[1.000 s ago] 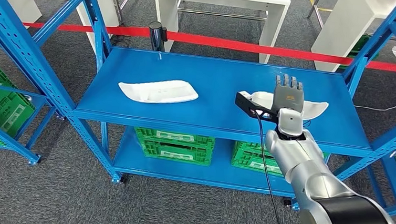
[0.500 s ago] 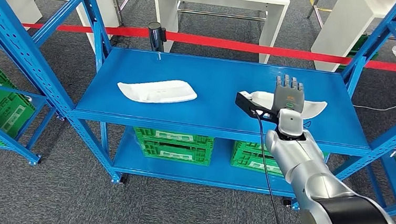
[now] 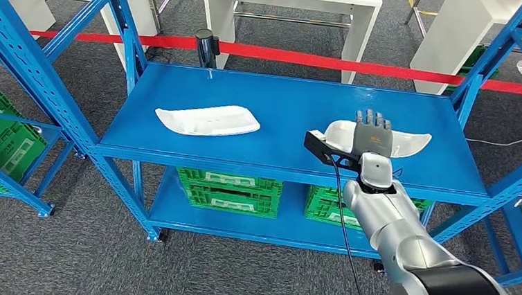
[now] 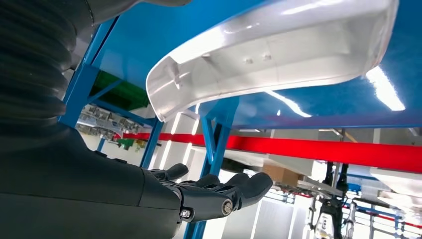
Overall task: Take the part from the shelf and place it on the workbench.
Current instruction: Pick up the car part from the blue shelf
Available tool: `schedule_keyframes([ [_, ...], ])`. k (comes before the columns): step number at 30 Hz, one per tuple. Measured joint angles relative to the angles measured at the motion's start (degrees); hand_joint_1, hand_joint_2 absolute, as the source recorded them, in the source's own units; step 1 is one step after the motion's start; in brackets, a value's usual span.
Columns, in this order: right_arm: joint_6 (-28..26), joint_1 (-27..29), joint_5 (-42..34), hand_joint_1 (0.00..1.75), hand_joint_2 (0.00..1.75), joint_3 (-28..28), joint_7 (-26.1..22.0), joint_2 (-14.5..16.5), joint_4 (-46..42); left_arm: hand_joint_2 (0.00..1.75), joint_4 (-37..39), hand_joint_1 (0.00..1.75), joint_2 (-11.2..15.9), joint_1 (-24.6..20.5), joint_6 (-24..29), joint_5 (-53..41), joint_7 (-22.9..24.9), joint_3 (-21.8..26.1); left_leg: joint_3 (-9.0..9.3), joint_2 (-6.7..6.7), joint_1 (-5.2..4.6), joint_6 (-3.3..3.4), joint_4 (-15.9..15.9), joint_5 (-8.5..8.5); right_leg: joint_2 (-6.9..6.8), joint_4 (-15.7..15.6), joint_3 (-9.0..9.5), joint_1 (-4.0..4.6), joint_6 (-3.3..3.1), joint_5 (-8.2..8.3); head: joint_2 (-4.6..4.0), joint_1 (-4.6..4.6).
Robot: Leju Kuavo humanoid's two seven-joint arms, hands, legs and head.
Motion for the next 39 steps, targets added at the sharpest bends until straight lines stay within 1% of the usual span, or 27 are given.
schedule_keyframes([
  [5,0.96,0.2,-1.46,0.0,1.75,-0.52,-2.1,0.28,0.0,0.0,0.01,0.0,0.04,0.41,0.09,0.03,-0.32,0.37,0.0,-0.01,0.0,0.0,0.0,0.0,0.0,0.0,0.0,0.0,0.0,0.0,0.0,0.0],
  [11,3.64,0.18,-3.99,0.0,1.75,-2.12,-4.7,0.34,0.0,0.0,0.02,0.0,0.16,0.64,0.09,-0.05,-0.52,0.46,0.0,-0.01,0.0,0.0,0.0,0.0,0.0,0.0,0.0,0.0,0.0,0.0,0.0,0.0],
  [16,6.55,0.07,-6.64,0.0,1.75,-4.36,-4.21,0.34,0.0,0.0,0.02,0.0,0.3,0.66,0.09,-0.08,-0.51,0.6,0.0,-0.01,0.0,0.0,0.0,0.0,0.0,0.0,0.0,0.0,0.0,0.0,0.0,0.0],
  [25,10.33,-0.51,-7.82,0.0,1.75,-7.23,-3.11,0.34,-0.01,0.0,0.04,0.0,0.44,0.88,-0.02,0.05,-0.83,1.43,0.0,0.0,0.0,0.0,0.0,0.0,-0.01,0.0,0.0,0.0,0.0,0.0,0.0,0.0],
  [31,11.72,-0.66,-8.71,0.0,1.75,-8.5,-3.27,0.34,-0.02,0.0,0.04,0.0,0.58,1.38,-0.01,0.25,-1.41,2.07,0.0,0.0,0.0,0.0,0.0,0.0,0.0,0.0,0.0,0.0,0.0,0.0,0.0,0.0],
  [39,13.21,-0.78,-10.44,0.0,1.75,-10.24,-4.82,0.34,-0.02,0.0,0.04,0.0,0.79,1.5,-0.08,0.44,-1.81,2.5,0.0,-0.01,0.0,0.0,0.0,0.0,-0.01,0.0,0.0,0.0,0.0,0.0,0.0,0.0],
])
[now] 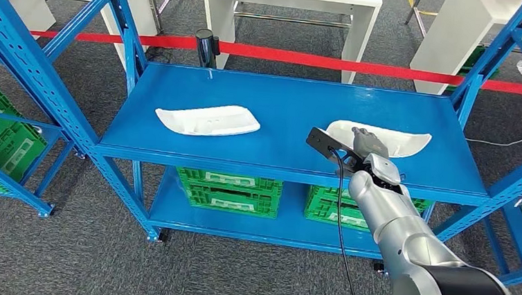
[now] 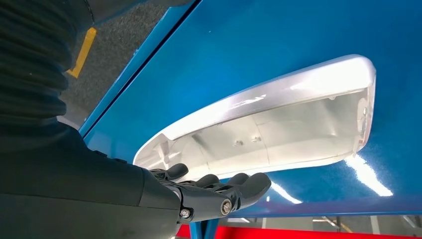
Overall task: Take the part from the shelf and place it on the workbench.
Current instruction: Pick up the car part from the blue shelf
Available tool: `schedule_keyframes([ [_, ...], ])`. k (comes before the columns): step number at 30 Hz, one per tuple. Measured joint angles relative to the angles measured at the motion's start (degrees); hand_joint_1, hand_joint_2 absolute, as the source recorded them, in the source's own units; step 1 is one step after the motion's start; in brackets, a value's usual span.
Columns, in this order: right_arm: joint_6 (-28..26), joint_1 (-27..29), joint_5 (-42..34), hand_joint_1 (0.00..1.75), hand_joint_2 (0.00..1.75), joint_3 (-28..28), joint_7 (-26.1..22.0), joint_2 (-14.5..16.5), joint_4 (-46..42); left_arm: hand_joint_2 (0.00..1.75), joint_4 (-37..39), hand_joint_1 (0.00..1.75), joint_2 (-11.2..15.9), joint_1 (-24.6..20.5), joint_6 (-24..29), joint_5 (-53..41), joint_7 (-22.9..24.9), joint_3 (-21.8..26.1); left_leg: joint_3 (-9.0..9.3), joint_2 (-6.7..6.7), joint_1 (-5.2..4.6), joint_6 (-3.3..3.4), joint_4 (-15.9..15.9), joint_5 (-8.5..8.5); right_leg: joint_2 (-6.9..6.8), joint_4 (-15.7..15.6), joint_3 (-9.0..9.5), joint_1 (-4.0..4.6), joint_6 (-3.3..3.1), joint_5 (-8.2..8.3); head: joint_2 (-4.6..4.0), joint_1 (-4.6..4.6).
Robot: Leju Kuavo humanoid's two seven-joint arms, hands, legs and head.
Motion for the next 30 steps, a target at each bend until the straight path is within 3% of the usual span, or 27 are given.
schedule_keyframes([
  [10,-0.28,0.09,-1.66,0.0,1.75,-1.97,-0.85,-0.03,0.01,0.0,0.0,0.0,0.24,0.24,0.0,-0.41,-0.5,0.61,0.0,0.0,0.0,0.0,0.0,0.0,0.0,0.0,-0.02,0.0,0.0,0.0,0.0,0.0],
  [11,-0.38,0.1,-1.82,0.31,1.75,-2.2,-0.85,-0.05,0.01,0.0,0.0,0.0,0.26,0.25,0.0,-0.49,-0.5,0.67,0.0,0.0,0.0,0.0,0.0,0.0,0.0,0.0,-0.02,0.0,0.0,0.0,0.0,0.0],
  [14,-0.64,0.13,-2.12,1.62,1.75,-2.87,-0.85,-0.15,0.02,0.0,0.0,0.0,0.31,0.26,0.01,-0.75,-0.56,0.75,0.0,0.01,0.0,0.0,0.0,0.0,0.0,0.0,-0.02,0.0,0.0,0.0,0.0,0.0],
  [15,-0.77,0.14,-2.17,1.75,1.75,-3.04,-0.83,-0.19,0.02,0.0,0.0,0.0,0.32,0.26,0.02,-0.85,-0.61,0.76,0.0,0.01,0.0,0.0,0.0,0.0,0.0,0.0,-0.02,0.0,0.0,0.0,0.0,0.0],
  [30,-1.58,0.12,-2.74,1.75,1.75,-4.73,-0.91,-0.93,0.0,0.0,-0.04,0.0,0.42,0.17,0.55,-1.03,-1.71,1.32,0.0,0.01,0.0,0.0,0.0,0.0,0.01,0.0,-0.02,0.0,0.0,0.0,0.0,0.0],
])
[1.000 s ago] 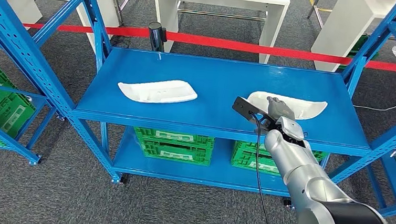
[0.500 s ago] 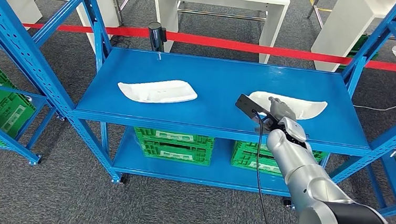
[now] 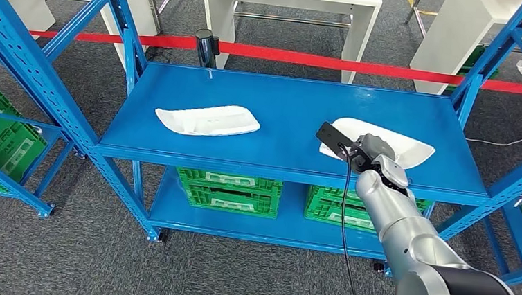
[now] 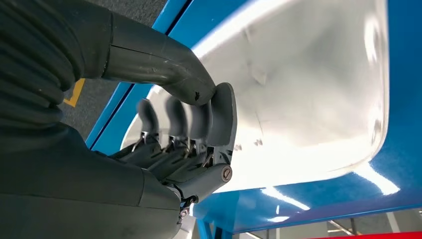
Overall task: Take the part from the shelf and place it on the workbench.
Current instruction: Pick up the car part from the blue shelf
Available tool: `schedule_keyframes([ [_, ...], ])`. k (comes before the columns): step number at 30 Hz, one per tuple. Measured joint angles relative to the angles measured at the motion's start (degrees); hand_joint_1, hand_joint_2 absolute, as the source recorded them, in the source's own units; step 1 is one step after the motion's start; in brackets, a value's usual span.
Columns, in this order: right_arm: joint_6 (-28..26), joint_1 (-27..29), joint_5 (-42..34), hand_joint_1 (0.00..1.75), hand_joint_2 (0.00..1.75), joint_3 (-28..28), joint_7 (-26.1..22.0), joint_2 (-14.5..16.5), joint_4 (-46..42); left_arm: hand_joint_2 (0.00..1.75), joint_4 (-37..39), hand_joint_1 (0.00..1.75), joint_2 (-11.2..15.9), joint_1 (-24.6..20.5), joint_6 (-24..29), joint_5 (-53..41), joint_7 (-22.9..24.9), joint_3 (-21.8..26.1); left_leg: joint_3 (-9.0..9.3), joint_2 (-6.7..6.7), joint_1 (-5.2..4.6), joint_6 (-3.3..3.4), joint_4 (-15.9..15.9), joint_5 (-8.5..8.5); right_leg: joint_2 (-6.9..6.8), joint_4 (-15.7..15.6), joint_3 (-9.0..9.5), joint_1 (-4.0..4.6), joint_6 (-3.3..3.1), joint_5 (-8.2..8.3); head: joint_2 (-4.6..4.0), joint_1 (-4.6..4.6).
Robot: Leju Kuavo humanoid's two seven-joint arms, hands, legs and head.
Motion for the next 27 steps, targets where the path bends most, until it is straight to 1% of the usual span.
schedule_keyframes([
  [9,-0.17,-0.57,-0.19,1.75,1.75,-0.87,-0.8,-0.67,-0.02,0.0,-0.04,0.0,0.0,-0.1,0.45,0.01,-0.43,0.49,0.0,0.0,0.0,0.0,0.0,0.0,0.0,0.0,0.0,0.0,0.0,0.0,0.0,0.0],
  [10,-0.16,-0.63,-0.18,1.69,1.75,-0.93,-0.8,-0.7,-0.02,0.0,-0.05,0.0,0.0,-0.11,0.46,0.01,-0.48,0.57,0.0,0.0,0.0,0.0,0.0,0.0,0.0,0.0,0.0,0.0,0.0,0.0,0.0,0.0],
  [12,-0.15,-0.68,-0.15,1.27,1.75,-1.02,-0.8,-0.76,-0.02,0.0,-0.05,0.0,0.0,-0.14,0.49,0.01,-0.56,0.72,0.01,0.0,0.0,0.0,0.0,0.0,0.0,0.0,0.0,0.0,0.0,0.0,0.0,0.0],
  [13,-0.15,-0.69,-0.13,0.83,1.75,-1.06,-0.8,-0.78,-0.02,0.0,-0.05,0.0,0.0,-0.16,0.51,0.01,-0.61,0.78,0.01,0.0,0.0,0.0,0.0,0.0,0.0,0.0,0.01,0.0,0.0,0.0,0.0,0.0],
  [14,-0.15,-0.7,-0.09,0.45,1.75,-1.08,-0.8,-0.79,-0.02,0.0,-0.05,0.0,0.0,-0.18,0.52,0.01,-0.68,0.83,0.01,0.0,0.0,0.0,0.0,0.0,0.0,0.0,0.01,0.0,0.0,0.0,0.0,0.0],
  [16,-0.16,-0.73,0.03,0.0,1.75,-1.1,-0.84,-0.82,-0.02,0.0,-0.05,0.0,0.0,-0.23,0.52,0.01,-0.82,0.86,0.01,0.0,0.0,0.0,0.0,0.0,0.0,0.0,0.0,0.0,0.0,0.0,0.0,0.0],
  [27,-0.67,-0.75,0.95,0.0,1.75,-1.1,-0.62,-0.98,-0.02,0.0,-0.05,0.0,0.0,-0.26,0.55,-0.01,-0.8,0.93,0.01,0.0,0.0,0.0,0.0,0.0,0.0,0.0,0.0,0.0,0.0,0.0,0.0,0.0],
])
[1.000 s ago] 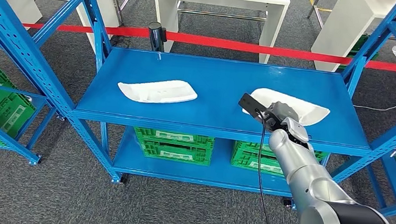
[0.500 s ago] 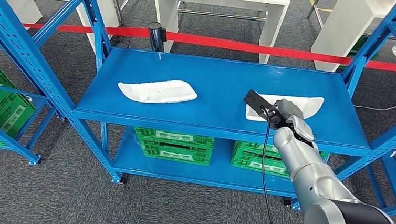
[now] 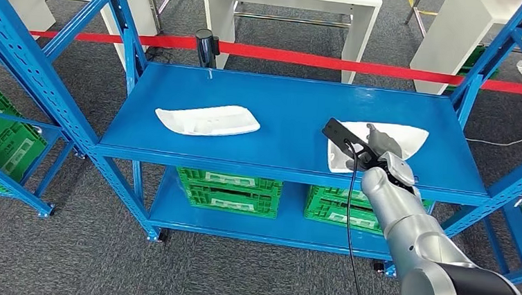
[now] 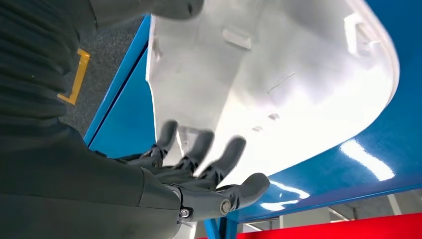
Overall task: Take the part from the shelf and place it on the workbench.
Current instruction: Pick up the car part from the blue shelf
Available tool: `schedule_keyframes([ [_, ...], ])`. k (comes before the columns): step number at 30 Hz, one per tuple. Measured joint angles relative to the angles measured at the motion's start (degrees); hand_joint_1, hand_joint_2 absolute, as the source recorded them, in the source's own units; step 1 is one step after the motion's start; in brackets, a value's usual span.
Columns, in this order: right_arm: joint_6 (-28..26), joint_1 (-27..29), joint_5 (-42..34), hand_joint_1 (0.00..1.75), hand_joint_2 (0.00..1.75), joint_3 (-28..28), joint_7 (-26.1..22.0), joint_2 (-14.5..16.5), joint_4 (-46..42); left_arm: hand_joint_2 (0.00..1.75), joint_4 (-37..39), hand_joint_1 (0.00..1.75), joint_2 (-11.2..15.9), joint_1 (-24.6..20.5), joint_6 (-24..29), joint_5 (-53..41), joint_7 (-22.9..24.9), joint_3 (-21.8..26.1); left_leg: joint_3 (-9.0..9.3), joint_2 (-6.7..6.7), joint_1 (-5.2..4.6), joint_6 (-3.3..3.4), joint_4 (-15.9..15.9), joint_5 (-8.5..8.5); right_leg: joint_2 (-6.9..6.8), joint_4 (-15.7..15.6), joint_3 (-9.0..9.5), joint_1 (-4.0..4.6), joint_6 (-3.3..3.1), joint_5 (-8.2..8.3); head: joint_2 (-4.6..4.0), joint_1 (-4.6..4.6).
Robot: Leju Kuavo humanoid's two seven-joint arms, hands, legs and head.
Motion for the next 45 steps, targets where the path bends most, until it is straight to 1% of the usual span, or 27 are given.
schedule_keyframes([
  [17,-0.5,0.26,0.65,0.0,1.75,0.0,0.86,-0.03,0.0,0.0,0.01,0.0,0.0,-0.29,0.05,-0.53,0.55,0.49,0.0,0.0,0.0,0.0,0.0,0.0,0.0,0.0,0.0,0.0,0.0,0.0,0.0,0.0],
  [26,-8.5,0.16,5.92,0.0,1.75,1.19,3.31,-0.19,-0.01,0.0,0.03,0.0,0.0,0.03,0.69,-0.69,0.12,1.27,0.0,0.0,0.0,0.0,0.0,0.0,0.0,0.0,0.01,0.0,0.0,0.0,0.0,0.0],
  [29,-10.0,-0.24,8.23,0.0,1.75,2.12,4.18,-0.45,-0.02,0.0,0.04,0.0,-0.01,0.09,0.88,-1.01,-0.04,1.52,0.0,-0.01,0.0,0.0,0.0,0.0,0.0,0.0,0.01,0.0,0.0,0.0,0.0,0.0],
  [33,-10.32,-1.3,10.23,0.0,1.75,3.44,5.19,-0.95,-0.02,0.0,0.04,0.0,-0.09,0.11,1.02,-1.35,-0.19,1.81,0.0,0.0,0.0,0.0,0.0,0.0,0.0,0.0,0.01,0.0,0.0,0.0,0.0,0.0],
  [45,-10.01,-2.31,11.21,0.0,1.75,4.55,5.44,-2.11,-0.02,0.0,0.04,0.0,-0.71,0.11,1.18,-2.41,-0.75,1.9,0.0,-0.01,0.0,0.0,0.0,0.0,0.0,0.0,0.01,0.0,0.0,0.0,0.0,0.0],
])
